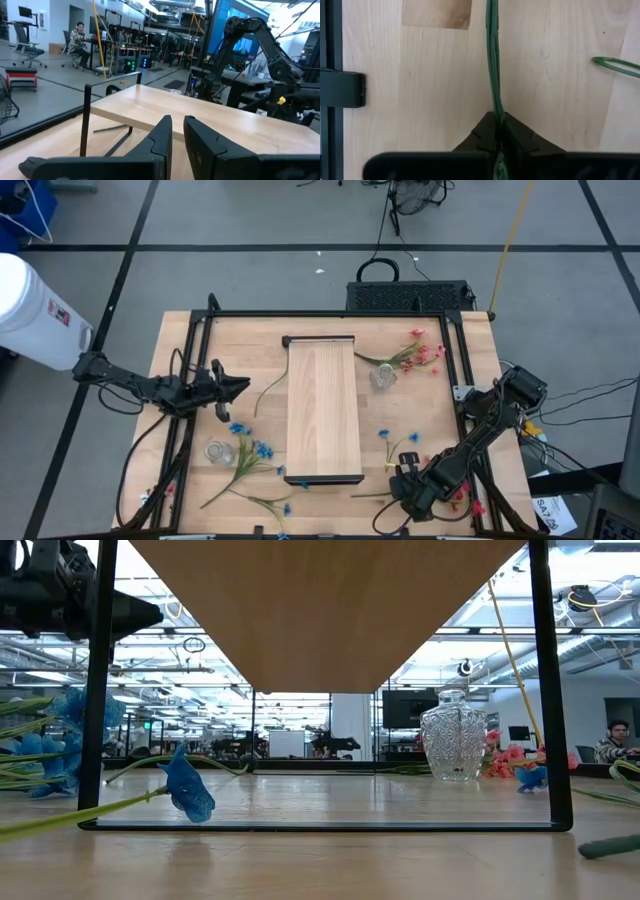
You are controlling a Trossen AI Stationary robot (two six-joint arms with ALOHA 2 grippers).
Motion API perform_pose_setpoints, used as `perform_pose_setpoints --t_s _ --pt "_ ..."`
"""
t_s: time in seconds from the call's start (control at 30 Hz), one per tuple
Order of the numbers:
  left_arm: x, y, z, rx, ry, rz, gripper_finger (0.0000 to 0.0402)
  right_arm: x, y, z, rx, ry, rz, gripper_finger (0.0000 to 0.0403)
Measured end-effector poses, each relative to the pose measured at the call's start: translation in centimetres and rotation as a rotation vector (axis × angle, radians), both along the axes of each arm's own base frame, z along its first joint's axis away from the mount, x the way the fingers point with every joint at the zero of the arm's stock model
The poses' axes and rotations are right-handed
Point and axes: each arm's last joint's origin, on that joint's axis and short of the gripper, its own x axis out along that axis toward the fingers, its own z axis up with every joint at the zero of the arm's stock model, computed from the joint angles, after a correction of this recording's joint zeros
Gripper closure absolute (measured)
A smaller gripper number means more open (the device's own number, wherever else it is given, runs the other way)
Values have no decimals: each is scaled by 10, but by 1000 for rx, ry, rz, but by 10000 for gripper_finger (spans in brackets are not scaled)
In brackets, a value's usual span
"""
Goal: Pick and place flowers into a vace then onto a shelf
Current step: Put the red flowers into the right transparent vase
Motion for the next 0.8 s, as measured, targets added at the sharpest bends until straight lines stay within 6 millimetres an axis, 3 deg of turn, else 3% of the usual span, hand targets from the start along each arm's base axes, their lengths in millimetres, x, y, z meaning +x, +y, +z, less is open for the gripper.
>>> perform_pose_setpoints --t_s 0.53,0.8 --pt "0 0 1 2 -10 4 350 -6 -14 11 -48 78 -34 400" --pt "0 0 1 2 -9 4 350 -10 -28 30 -121 111 -53 402"
